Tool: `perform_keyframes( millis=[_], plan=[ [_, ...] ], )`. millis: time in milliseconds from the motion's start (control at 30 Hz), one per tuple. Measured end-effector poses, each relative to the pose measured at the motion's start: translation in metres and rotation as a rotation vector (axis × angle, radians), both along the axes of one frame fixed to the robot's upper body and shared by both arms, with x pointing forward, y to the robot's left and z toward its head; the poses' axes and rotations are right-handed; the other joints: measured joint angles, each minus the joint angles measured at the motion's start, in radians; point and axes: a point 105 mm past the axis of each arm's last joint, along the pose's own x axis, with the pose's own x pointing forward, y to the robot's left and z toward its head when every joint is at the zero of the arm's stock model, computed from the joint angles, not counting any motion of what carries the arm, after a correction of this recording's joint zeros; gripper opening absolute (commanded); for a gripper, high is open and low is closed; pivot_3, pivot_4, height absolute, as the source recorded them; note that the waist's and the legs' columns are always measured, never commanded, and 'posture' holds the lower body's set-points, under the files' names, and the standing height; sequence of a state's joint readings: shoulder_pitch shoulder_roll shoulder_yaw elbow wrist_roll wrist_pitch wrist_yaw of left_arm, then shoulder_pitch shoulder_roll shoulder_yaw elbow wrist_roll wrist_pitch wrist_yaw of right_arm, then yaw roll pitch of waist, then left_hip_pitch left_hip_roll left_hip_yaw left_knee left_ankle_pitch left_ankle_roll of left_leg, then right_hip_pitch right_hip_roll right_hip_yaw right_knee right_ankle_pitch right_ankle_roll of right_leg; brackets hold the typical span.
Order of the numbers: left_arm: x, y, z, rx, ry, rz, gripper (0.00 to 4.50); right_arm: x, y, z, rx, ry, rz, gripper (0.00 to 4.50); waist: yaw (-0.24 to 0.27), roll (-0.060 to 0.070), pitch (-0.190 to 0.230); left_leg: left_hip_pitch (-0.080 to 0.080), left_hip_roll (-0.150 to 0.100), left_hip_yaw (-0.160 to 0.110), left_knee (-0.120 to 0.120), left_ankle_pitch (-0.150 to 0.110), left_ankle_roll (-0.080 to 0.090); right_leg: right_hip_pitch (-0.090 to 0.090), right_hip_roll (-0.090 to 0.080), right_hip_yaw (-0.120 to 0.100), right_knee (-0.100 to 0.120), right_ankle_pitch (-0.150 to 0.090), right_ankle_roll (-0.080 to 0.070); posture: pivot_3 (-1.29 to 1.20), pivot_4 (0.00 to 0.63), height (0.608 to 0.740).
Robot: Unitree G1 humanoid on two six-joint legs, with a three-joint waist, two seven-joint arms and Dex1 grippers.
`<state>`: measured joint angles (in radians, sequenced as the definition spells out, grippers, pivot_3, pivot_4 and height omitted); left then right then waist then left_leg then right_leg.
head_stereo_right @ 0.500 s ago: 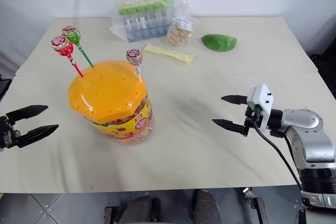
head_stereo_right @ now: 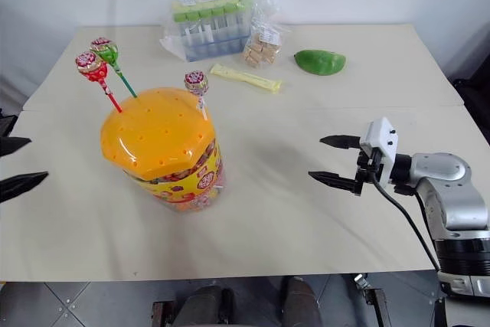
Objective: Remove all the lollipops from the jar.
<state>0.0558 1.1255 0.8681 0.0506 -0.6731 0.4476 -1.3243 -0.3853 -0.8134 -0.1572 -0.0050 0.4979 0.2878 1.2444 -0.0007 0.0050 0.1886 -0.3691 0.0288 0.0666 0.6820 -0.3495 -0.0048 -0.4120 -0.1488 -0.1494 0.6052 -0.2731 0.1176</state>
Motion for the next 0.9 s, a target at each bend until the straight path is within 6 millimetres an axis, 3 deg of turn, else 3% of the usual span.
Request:
perform_keyframes(
  millis=[167, 333, 567, 667, 900],
  plan=[
    [0.003, -0.023, 0.027, 0.012, -0.096, -0.112, 4.5, -0.013, 0.007, 0.028, 0.064, -0.049, 0.073, 4.43, 0.0, 0.0, 0.0, 0.0, 0.0, 0.0, 0.0, 0.0, 0.0, 0.0, 0.0, 0.001, 0.001, 0.0, 0.0, 0.0, 0.15, 0.74],
    [0.014, -0.059, 0.044, 0.016, -0.144, -0.287, 4.5, -0.027, 0.014, 0.05, 0.07, -0.073, 0.141, 4.43, 0.001, 0.0, 0.0, 0.0, 0.0, 0.001, 0.0, 0.0, 0.0, 0.0, 0.0, 0.002, 0.001, 0.0, 0.0, 0.0, 0.15, 0.74],
    [0.038, -0.096, 0.048, -0.059, -0.189, -0.437, 4.5, -0.035, 0.031, 0.072, 0.106, -0.13, 0.197, 4.43, 0.001, 0.0, 0.0, 0.001, 0.0, 0.002, 0.002, 0.0, 0.0, -0.001, 0.001, 0.002, 0.003, 0.0, 0.0, 0.0, 0.15, 0.74],
    [0.046, -0.112, 0.041, -0.087, -0.157, -0.523, 4.5, -0.035, 0.033, 0.073, 0.123, -0.138, 0.194, 4.43, 0.001, -0.001, 0.0, 0.0, -0.001, 0.002, 0.002, 0.0, 0.0, -0.001, 0.001, 0.002, 0.002, 0.0, 0.0, 0.0, 0.15, 0.74],
    [0.052, -0.123, 0.035, -0.107, -0.115, -0.608, 4.5, -0.035, 0.031, 0.07, 0.131, -0.135, 0.154, 4.43, 0.001, -0.001, 0.0, 0.0, 0.0, 0.003, 0.002, 0.0, 0.0, -0.001, 0.001, 0.003, 0.003, 0.0, 0.0, 0.0, 0.15, 0.74]
  ],
)
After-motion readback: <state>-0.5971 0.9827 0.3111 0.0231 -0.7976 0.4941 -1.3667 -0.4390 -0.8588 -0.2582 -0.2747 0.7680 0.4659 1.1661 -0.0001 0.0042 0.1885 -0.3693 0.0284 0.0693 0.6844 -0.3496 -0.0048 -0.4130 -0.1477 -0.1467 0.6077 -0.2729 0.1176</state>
